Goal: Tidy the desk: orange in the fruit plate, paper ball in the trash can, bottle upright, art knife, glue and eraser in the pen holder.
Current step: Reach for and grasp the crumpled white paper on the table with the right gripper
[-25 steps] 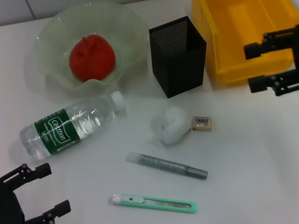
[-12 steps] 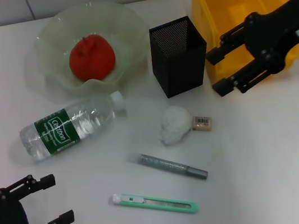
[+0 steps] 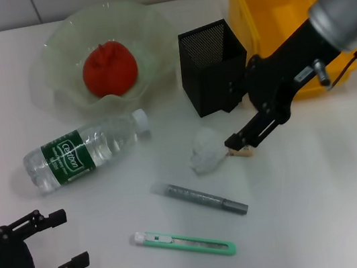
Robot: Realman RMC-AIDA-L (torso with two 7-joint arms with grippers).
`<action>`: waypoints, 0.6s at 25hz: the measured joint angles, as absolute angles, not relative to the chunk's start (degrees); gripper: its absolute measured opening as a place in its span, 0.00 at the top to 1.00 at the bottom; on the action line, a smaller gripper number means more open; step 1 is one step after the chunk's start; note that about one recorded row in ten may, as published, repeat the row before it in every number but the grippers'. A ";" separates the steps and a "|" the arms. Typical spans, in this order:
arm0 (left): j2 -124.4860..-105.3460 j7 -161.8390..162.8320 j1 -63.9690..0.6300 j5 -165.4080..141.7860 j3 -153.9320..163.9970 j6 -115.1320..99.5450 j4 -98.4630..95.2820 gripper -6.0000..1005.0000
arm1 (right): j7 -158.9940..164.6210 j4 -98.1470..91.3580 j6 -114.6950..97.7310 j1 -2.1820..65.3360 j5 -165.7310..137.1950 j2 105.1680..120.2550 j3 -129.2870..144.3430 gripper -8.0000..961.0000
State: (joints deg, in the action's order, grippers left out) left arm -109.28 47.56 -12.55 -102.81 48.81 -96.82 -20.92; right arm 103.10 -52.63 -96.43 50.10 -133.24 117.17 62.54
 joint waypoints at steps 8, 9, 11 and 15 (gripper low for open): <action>-109.19 48.00 -12.35 -102.84 48.65 -96.85 -20.92 0.19 | 103.25 -50.67 -89.39 50.25 -135.45 119.14 66.07 0.21; -109.19 48.00 -12.35 -102.84 48.65 -96.85 -20.92 0.19 | 103.25 -50.67 -89.39 50.25 -135.45 119.14 66.07 0.21; -109.18 48.02 -12.31 -102.84 48.60 -97.02 -20.92 0.19 | 103.40 -49.75 -87.30 50.19 -135.35 119.22 67.34 0.22; -109.18 48.03 -12.29 -102.83 48.60 -96.93 -20.90 0.19 | 103.44 -48.16 -84.88 50.14 -135.27 119.33 68.80 0.23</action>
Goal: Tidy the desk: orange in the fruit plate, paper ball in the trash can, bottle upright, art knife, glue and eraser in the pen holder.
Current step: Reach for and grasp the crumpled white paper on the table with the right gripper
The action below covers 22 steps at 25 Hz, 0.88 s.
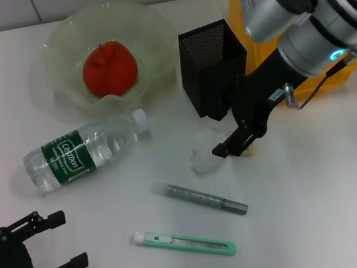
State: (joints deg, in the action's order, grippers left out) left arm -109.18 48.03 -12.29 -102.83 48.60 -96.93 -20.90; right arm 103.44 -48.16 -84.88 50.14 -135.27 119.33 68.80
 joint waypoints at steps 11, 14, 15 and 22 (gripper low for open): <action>-109.25 48.08 -12.21 -102.83 48.60 -97.19 -20.83 0.20 | 103.44 -44.70 -76.35 49.66 -133.81 119.59 75.19 0.24; -109.25 48.08 -12.21 -102.83 48.60 -97.24 -20.83 0.20 | 103.21 -44.13 -75.39 49.66 -132.89 119.60 76.72 0.25; -109.25 48.08 -12.22 -102.83 48.60 -97.26 -20.83 0.20 | 103.01 -43.73 -74.53 49.66 -132.26 119.61 77.67 0.25; -109.25 48.08 -12.21 -102.62 48.60 -97.30 -20.83 0.20 | 102.96 -43.12 -72.40 49.70 -131.71 119.62 79.67 0.26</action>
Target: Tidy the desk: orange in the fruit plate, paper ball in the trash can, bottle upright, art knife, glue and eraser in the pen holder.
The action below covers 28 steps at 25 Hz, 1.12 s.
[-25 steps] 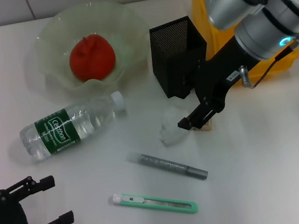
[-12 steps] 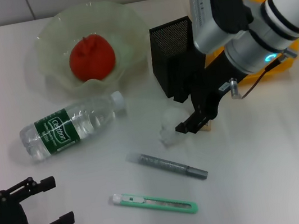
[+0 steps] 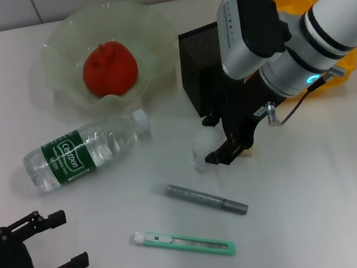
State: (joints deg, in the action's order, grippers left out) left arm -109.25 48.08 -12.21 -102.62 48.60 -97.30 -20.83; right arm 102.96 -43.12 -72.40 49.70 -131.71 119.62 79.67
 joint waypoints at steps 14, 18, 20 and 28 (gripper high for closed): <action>-109.22 48.20 -12.22 -102.47 48.60 -97.29 -20.83 0.20 | 103.12 -42.91 -72.19 49.64 -130.60 119.60 79.48 0.43; -109.20 48.26 -12.22 -102.39 48.56 -97.30 -20.83 0.20 | 103.87 -46.09 -74.00 47.82 -128.20 119.34 78.56 0.49; -109.19 48.40 -12.22 -102.38 48.42 -97.37 -20.83 0.20 | 104.09 -47.32 -74.55 47.11 -127.63 119.33 78.20 0.49; -109.16 48.85 -12.22 -102.37 47.84 -98.20 -20.83 0.20 | 97.96 -53.67 -85.30 38.47 -118.47 119.08 65.45 0.50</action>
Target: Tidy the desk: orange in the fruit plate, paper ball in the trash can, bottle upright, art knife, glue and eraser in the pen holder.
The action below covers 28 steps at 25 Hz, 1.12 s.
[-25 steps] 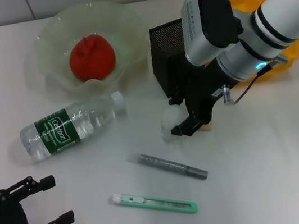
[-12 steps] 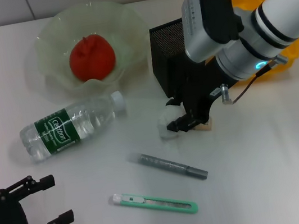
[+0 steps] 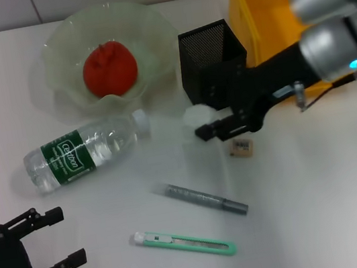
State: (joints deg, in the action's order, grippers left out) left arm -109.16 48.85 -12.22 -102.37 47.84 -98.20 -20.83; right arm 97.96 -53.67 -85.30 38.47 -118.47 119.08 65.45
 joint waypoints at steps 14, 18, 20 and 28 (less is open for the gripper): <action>-109.41 49.15 -12.55 -102.33 47.28 -98.89 -20.83 0.21 | 70.69 -33.84 -96.97 29.90 -105.08 117.83 44.74 0.50; -109.49 49.15 -12.57 -102.30 47.08 -99.37 -20.83 0.21 | 69.26 -31.96 -97.28 29.81 -105.25 117.61 44.55 0.50; -109.51 49.15 -12.59 -102.29 46.90 -99.60 -20.83 0.21 | 69.09 -31.91 -97.28 29.64 -105.28 117.67 44.24 0.50; -109.68 49.13 -12.66 -102.41 46.52 -99.67 -20.83 0.21 | 66.57 -31.76 -96.79 27.12 -104.63 118.24 32.85 0.50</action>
